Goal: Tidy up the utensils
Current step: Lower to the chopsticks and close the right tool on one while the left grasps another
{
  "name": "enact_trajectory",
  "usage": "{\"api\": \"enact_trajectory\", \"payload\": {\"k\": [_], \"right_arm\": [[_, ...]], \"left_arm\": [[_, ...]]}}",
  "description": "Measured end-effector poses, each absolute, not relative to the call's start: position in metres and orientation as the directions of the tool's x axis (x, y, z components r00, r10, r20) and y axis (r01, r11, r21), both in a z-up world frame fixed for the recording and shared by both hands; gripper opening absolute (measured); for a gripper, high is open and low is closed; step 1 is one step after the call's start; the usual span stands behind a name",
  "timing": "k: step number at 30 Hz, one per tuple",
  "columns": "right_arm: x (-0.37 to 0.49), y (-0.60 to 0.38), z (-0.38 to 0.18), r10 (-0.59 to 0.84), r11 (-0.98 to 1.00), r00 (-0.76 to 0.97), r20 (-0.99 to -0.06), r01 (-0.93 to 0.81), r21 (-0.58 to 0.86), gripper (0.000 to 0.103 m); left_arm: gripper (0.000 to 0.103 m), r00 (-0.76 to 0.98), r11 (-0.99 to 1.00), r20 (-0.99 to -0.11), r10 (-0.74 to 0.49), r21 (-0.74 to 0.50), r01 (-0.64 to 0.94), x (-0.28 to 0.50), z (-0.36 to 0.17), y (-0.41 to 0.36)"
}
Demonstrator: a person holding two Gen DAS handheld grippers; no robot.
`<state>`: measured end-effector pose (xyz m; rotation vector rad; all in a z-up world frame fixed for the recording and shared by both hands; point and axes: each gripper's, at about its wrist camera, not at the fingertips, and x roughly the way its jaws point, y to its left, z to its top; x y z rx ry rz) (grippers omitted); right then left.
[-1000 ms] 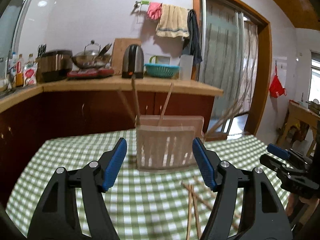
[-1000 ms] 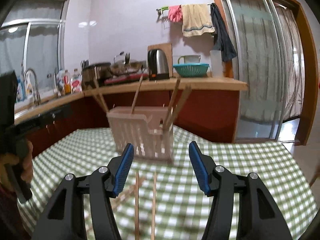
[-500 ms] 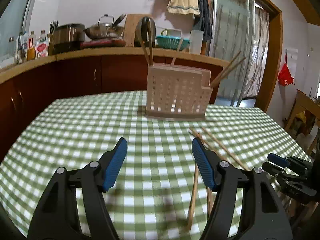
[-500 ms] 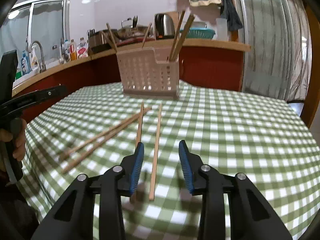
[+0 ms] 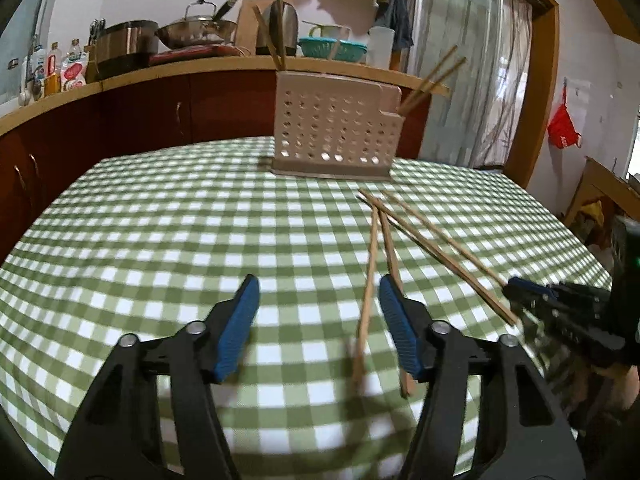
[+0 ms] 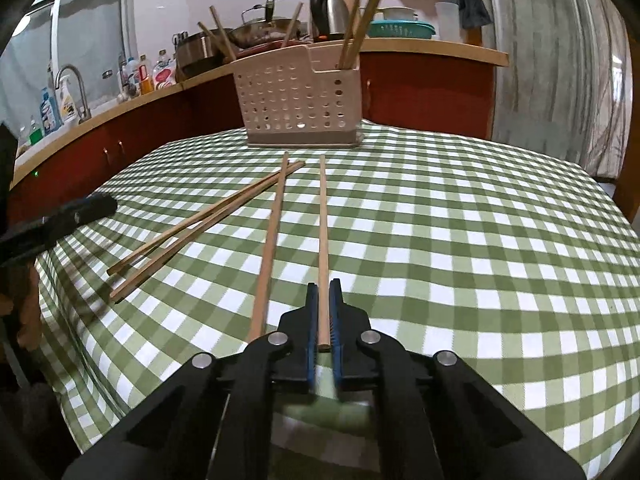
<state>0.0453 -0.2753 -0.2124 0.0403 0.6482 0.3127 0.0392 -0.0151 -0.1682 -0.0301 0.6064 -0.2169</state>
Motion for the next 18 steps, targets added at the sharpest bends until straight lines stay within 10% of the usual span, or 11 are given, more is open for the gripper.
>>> {"api": "enact_trajectory", "payload": {"k": [9,18], "right_arm": [[0.040,-0.282,-0.214,0.302,0.952,0.763,-0.572,-0.272,0.139,0.006],[0.041,-0.284,-0.214,0.304,0.952,0.771,-0.560,-0.271,0.144,0.007]], "left_arm": [[0.045,0.749,0.970,-0.619,-0.238,-0.112,0.216,0.035,-0.190,-0.025],[0.010,0.722,0.965,-0.643,-0.255,-0.116,0.237,0.039,-0.199,-0.031]]}}
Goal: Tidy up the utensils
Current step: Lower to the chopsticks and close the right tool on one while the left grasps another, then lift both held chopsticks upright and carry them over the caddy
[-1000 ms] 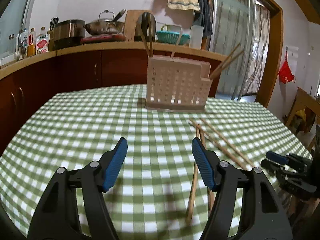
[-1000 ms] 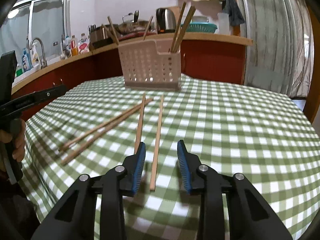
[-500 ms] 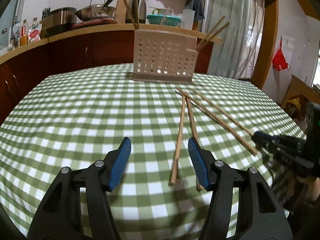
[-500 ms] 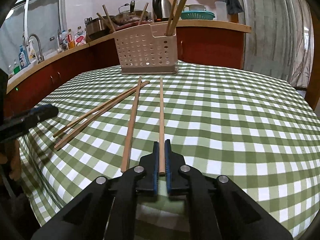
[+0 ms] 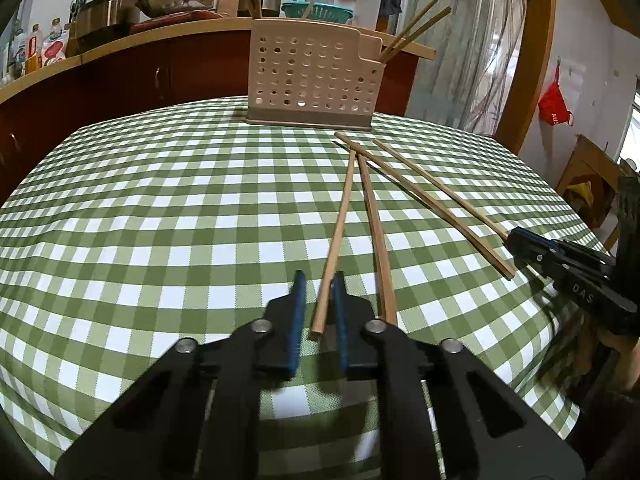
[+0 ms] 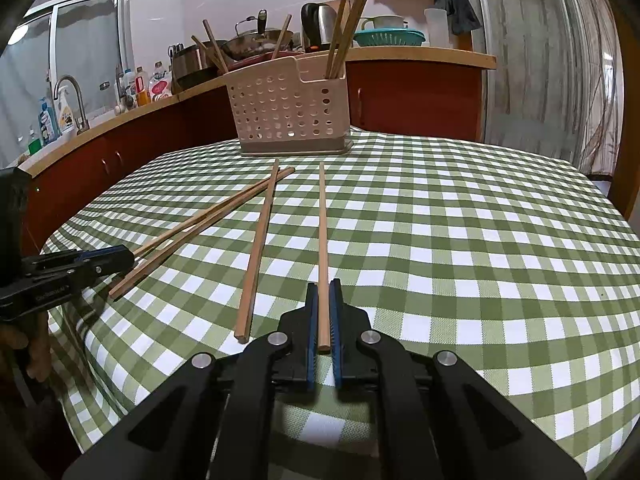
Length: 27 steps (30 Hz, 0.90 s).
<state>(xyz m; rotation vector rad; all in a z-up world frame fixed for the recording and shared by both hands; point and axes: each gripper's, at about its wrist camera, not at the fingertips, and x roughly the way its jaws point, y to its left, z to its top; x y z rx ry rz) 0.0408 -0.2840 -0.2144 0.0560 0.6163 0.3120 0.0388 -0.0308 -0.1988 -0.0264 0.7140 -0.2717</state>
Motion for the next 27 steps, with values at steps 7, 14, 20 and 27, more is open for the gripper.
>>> {"api": "enact_trajectory", "payload": {"k": [7,14,20,27], "right_arm": [[0.042,-0.282,-0.214,0.302,0.952,0.772,-0.560,-0.276,0.132,0.007],[0.033,-0.281,-0.200,0.292,0.955,0.811,-0.506,-0.273,0.114,0.006],[0.027,-0.281,-0.180,0.284,0.958,0.844,-0.454,-0.268,0.102,0.006],[0.023,-0.286,-0.154,0.273,0.962,0.879,-0.392,-0.257,0.094,0.006]], "left_arm": [[0.006,0.733,0.963,-0.628,-0.261,-0.115,0.244,0.036,-0.194,-0.031],[0.006,0.765,0.967,-0.593,-0.250,-0.106,0.234,0.033,-0.181,-0.027],[0.006,0.807,0.971,-0.541,-0.236,-0.099,0.218,0.031,-0.161,-0.021],[0.006,0.862,0.977,-0.460,-0.212,-0.079,0.198,0.026,-0.130,-0.013]]}}
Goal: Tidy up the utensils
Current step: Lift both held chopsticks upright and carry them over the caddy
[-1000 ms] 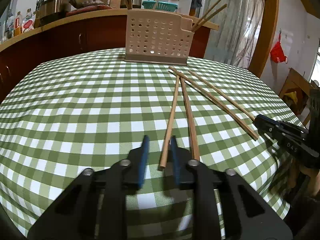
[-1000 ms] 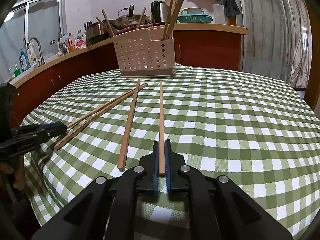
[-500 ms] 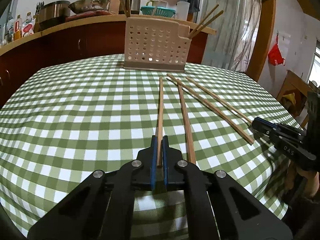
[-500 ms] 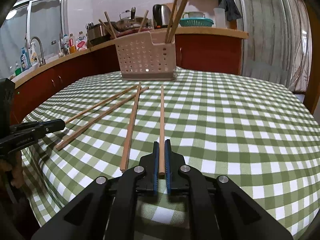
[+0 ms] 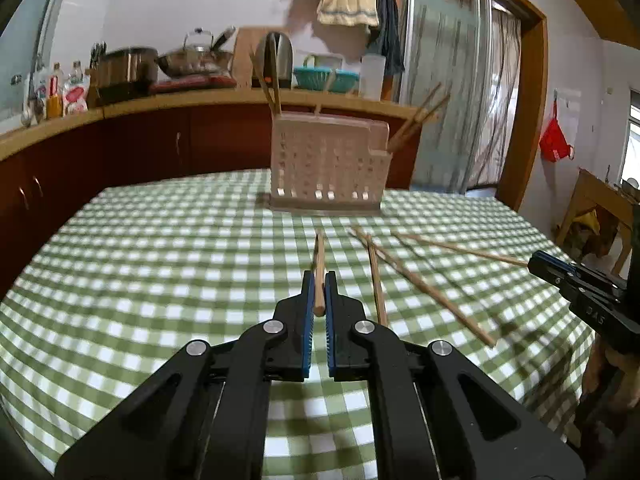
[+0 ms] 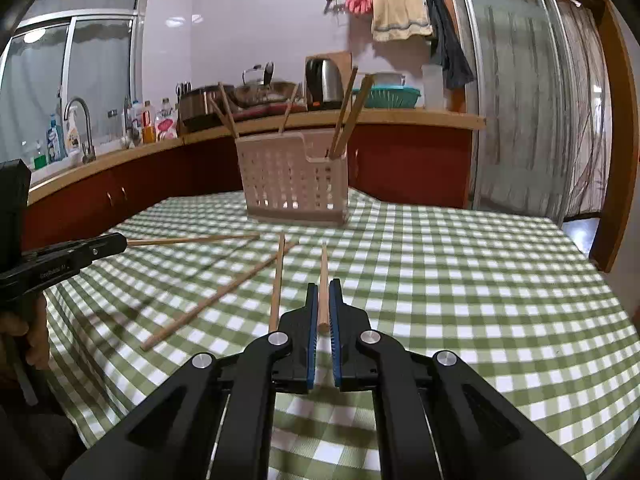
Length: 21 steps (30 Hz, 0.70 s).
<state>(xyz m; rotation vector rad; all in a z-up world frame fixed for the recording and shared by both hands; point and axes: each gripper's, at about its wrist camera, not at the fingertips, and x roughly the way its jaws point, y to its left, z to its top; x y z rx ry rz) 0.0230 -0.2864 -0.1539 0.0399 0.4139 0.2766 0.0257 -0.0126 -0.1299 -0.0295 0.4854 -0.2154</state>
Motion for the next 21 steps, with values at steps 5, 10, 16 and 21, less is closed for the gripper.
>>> {"api": "enact_trajectory", "payload": {"k": [5,10,16,21], "right_arm": [[0.021,-0.291,-0.132,0.262,0.965,0.897,-0.355,-0.244,0.097,0.006],[0.015,-0.295,-0.109,0.251,0.968,0.915,-0.314,-0.235,0.090,0.006],[0.020,-0.301,-0.079,0.247,0.969,0.924,-0.291,-0.226,0.104,0.006],[0.039,-0.302,-0.065,0.251,0.967,0.918,-0.306,-0.226,0.114,0.006]], "left_arm": [[0.006,0.890,0.981,-0.413,-0.194,-0.071,0.181,0.023,-0.107,-0.007],[0.006,0.912,0.986,-0.376,-0.165,-0.063,0.153,0.020,-0.080,0.001],[0.006,0.912,0.985,-0.375,-0.168,-0.092,0.143,0.028,-0.054,0.012],[0.006,0.906,0.984,-0.387,-0.172,-0.103,0.143,0.045,-0.041,0.018]]}}
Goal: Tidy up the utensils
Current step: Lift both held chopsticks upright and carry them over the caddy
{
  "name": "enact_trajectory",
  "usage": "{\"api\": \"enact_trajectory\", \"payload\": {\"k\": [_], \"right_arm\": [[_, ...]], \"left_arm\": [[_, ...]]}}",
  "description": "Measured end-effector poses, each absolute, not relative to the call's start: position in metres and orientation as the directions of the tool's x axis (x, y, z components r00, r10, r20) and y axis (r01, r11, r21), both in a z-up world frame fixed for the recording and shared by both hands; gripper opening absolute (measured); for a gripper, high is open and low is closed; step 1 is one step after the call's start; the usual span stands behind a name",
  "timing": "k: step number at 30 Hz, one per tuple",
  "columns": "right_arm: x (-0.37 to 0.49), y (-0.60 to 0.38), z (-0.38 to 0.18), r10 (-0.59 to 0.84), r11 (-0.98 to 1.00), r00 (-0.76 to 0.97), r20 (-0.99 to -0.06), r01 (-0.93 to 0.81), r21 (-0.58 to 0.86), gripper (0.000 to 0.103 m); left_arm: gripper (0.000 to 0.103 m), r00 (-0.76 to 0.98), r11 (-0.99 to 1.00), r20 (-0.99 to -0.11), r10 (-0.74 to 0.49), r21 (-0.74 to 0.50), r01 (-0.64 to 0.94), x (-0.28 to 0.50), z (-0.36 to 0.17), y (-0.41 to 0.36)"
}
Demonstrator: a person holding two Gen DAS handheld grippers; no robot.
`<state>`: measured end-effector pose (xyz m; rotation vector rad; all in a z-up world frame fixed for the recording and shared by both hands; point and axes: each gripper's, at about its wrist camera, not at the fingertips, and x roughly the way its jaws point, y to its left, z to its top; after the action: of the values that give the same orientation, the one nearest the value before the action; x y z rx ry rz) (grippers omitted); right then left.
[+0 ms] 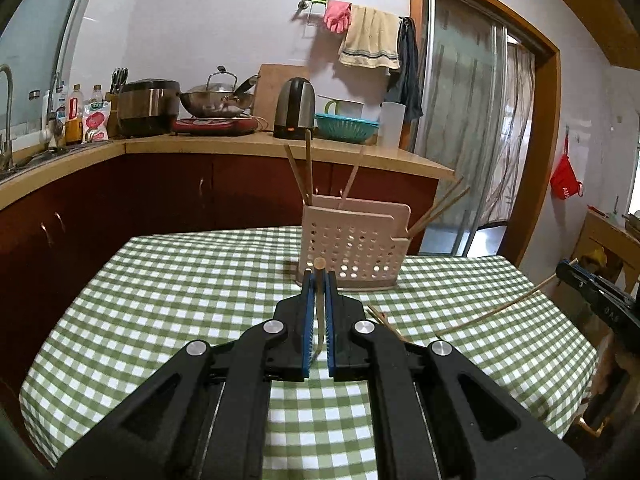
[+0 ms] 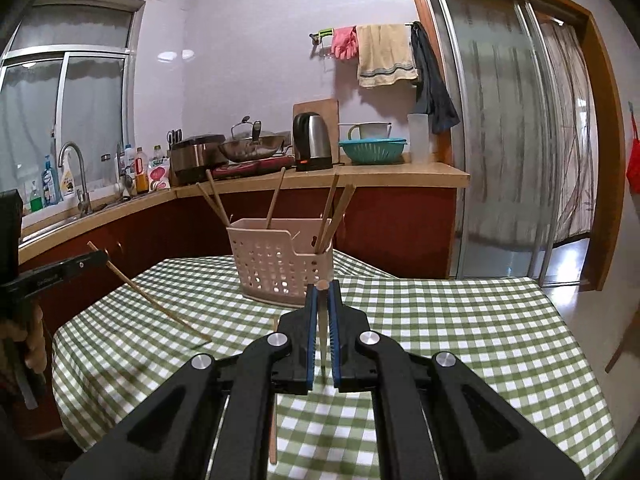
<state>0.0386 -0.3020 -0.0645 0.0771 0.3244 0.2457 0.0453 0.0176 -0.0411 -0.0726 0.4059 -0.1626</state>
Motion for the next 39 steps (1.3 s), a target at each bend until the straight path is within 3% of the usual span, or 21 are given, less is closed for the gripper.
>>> {"api": "enact_trajectory", "payload": {"k": [24,39], "right_arm": [[0.103,-0.286,-0.040,0.253,0.967,0.927,-0.276,-0.233,0.104,0.006],[0.128,-0.277,0.041,0.327,0.941,0.943,-0.067,-0.319,0.109,0.006]], "left_arm": [[0.006,0.907,0.975,-0.361,-0.218,-0.119,0.187,0.111,-0.014,0.021],[0.006,0.947,0.961,-0.168,-0.275,-0.082,0.265,0.140,0.073,0.006]]}}
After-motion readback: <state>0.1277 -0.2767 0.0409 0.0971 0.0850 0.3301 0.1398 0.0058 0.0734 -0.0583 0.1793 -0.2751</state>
